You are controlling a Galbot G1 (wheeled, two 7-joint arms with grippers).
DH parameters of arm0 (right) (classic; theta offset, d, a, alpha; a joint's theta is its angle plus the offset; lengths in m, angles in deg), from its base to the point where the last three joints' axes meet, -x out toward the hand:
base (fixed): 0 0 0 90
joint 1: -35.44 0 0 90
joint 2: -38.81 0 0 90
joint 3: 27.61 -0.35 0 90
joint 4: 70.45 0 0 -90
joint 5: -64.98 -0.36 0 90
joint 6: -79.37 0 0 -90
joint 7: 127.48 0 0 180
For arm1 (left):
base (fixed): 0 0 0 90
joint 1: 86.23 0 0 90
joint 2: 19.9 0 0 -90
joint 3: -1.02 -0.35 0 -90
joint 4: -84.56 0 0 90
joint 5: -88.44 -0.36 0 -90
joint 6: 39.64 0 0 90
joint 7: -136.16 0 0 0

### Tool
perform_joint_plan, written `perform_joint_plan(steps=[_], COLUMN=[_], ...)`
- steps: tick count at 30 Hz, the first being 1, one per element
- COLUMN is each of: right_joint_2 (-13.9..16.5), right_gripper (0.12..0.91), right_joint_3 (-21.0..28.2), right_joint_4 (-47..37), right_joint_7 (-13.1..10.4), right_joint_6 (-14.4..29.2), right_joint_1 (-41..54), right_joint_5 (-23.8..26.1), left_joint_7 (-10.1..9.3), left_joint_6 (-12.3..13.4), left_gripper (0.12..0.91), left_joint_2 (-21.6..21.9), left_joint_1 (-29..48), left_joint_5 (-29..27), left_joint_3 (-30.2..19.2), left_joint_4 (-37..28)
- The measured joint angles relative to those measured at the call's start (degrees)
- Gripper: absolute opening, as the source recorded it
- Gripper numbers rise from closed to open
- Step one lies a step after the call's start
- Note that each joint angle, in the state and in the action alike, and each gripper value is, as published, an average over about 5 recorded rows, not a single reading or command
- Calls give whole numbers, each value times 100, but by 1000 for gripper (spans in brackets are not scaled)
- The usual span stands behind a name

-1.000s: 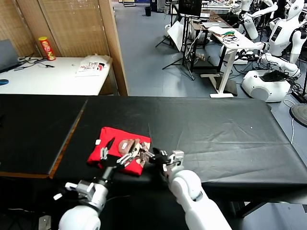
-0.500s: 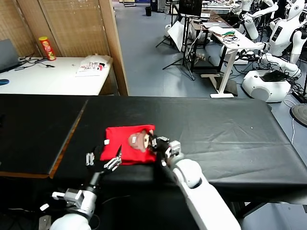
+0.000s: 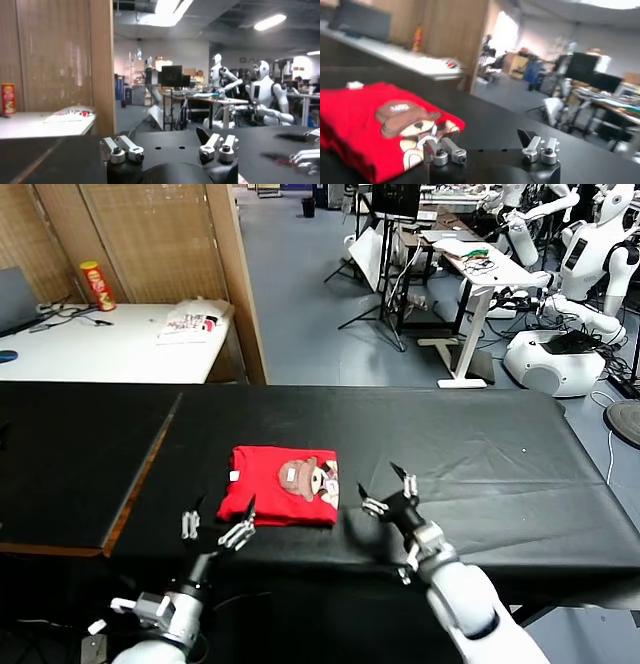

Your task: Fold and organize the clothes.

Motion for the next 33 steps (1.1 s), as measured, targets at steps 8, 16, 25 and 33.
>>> perform_joint_plan(steps=[8,16,25,33], right_joint_2=[-152,-382,-515,-533], right_gripper=[798,798,798,798], right_joint_3=[-576,-824,-953,-976], right_joint_4=[1000,1701,2343,2510], right_joint_7=[-567,-979,-1375,-1410], right_joint_6=[429,511,382,309], right_joint_1=[-1732,-3060,-4222,-4484], right_joint_5=[-211,-186,-187,-190], left_joint_7=[-282,-406,-444,-440], left_joint_6=[-321,-745,-1108,-1303], left_gripper=[798,798,798,798], left_joint_2=[177,292,403,407], left_joint_1=[-579,-1340,-2110,-2282], left_joint_5=[189,576,778,786], left_joint_3=[115,437,1001,1128], left_joint_4=[247,532,917,1073])
